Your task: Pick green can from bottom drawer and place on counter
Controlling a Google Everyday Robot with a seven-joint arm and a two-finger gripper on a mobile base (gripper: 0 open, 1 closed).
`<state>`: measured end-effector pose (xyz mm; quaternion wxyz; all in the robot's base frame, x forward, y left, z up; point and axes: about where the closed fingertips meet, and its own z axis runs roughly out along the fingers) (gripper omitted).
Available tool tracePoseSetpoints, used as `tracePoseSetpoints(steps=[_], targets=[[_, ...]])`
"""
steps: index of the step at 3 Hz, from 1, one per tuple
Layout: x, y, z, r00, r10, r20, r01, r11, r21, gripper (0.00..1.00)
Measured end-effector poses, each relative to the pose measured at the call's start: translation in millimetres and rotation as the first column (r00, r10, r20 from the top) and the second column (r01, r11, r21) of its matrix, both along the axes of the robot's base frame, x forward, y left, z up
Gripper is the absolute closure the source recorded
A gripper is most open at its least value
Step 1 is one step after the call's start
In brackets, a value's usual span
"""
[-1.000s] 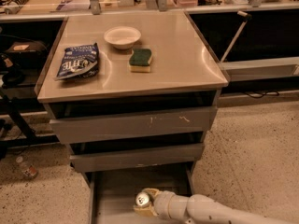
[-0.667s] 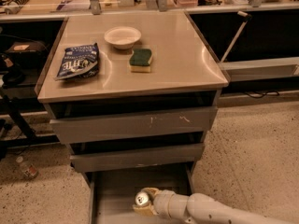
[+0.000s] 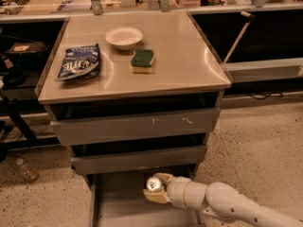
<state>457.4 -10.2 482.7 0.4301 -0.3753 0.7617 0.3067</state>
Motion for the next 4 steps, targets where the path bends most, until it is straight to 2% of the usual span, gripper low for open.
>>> tracePoseSetpoints(steps=[1,2,3,4], targets=[[10.3,-32.4,57.3,0.9982,-0.039,0.045,0.042,0.998,-0.046,1.0],[10.3,-32.3,57.1,0.9982,-0.039,0.044,0.041,0.998,-0.046,1.0],[16.6,-49.0,89.5,0.9947,-0.075,0.071,0.078,0.996,-0.045,1.0],[22.9,-78.4,157.8,0.9849,-0.118,0.126,0.125,0.991,-0.048,1.0]])
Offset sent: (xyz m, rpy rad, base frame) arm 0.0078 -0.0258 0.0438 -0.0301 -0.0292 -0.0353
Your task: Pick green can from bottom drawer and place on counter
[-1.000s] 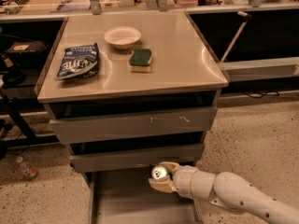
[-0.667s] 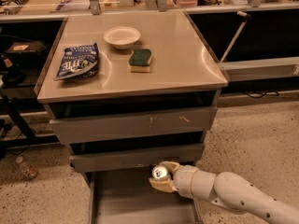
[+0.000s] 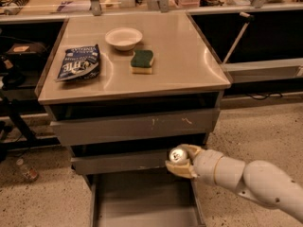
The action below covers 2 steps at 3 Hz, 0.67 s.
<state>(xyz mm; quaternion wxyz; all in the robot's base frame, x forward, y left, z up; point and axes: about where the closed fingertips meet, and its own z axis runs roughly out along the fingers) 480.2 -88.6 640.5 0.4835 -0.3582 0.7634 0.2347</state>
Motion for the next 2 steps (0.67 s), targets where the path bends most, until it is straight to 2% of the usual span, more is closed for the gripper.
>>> tracePoseSetpoints(steps=[1,2], targets=[[2.9,-27.5,65.1,0.9975,-0.037,0.061,0.039,0.999,-0.031,1.0],[2.9,-27.4,65.1,0.9975,-0.037,0.061,0.039,0.999,-0.031,1.0]])
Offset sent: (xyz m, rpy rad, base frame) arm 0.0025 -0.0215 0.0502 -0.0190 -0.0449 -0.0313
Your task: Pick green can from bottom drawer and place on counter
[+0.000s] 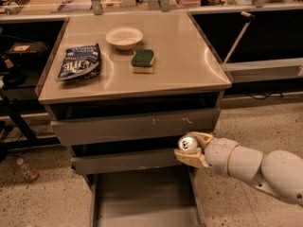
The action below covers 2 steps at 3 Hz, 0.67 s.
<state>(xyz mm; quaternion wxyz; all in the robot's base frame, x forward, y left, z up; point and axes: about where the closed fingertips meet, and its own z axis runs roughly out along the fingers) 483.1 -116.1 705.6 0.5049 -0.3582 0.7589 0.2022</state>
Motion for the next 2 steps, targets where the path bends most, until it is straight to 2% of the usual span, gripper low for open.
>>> tracePoseSetpoints(steps=[1,2], targets=[[8.9,-2.4,20.5,0.9999,-0.009,0.011,0.009,1.0,0.016,1.0],[27.4,-8.2,63.6,0.9982,-0.038,0.046,0.037,0.999,0.009,1.0]])
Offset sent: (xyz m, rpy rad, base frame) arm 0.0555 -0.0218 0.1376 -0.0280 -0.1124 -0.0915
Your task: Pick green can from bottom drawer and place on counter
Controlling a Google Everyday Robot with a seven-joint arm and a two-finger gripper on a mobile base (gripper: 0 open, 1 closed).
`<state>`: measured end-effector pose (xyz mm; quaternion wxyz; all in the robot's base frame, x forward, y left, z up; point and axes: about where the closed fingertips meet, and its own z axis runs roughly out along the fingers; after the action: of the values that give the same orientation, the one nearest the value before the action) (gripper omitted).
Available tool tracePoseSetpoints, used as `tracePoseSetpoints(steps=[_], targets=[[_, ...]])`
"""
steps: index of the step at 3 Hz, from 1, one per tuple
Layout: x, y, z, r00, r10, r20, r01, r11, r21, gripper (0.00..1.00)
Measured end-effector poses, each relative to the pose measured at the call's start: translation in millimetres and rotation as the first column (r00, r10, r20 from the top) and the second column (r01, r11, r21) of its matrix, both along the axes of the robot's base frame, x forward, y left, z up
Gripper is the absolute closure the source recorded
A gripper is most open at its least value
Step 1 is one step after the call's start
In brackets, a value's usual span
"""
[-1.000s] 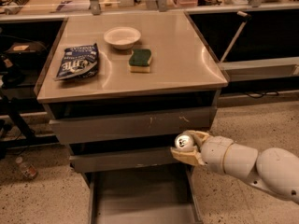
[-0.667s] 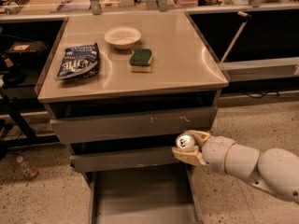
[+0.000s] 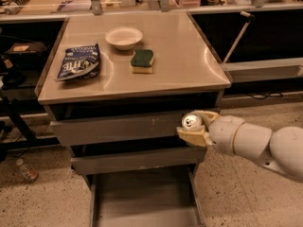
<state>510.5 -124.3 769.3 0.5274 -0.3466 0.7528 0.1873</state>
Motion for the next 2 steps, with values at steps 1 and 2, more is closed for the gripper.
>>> tracePoseSetpoints(steps=[1,2], targets=[[18.1,-8.7,56.2,0.998,-0.027,0.058,0.029,0.999,-0.042,1.0],[30.2,-24.0,114.2,0.9919,-0.053,0.116,0.065,0.993,-0.101,1.0]])
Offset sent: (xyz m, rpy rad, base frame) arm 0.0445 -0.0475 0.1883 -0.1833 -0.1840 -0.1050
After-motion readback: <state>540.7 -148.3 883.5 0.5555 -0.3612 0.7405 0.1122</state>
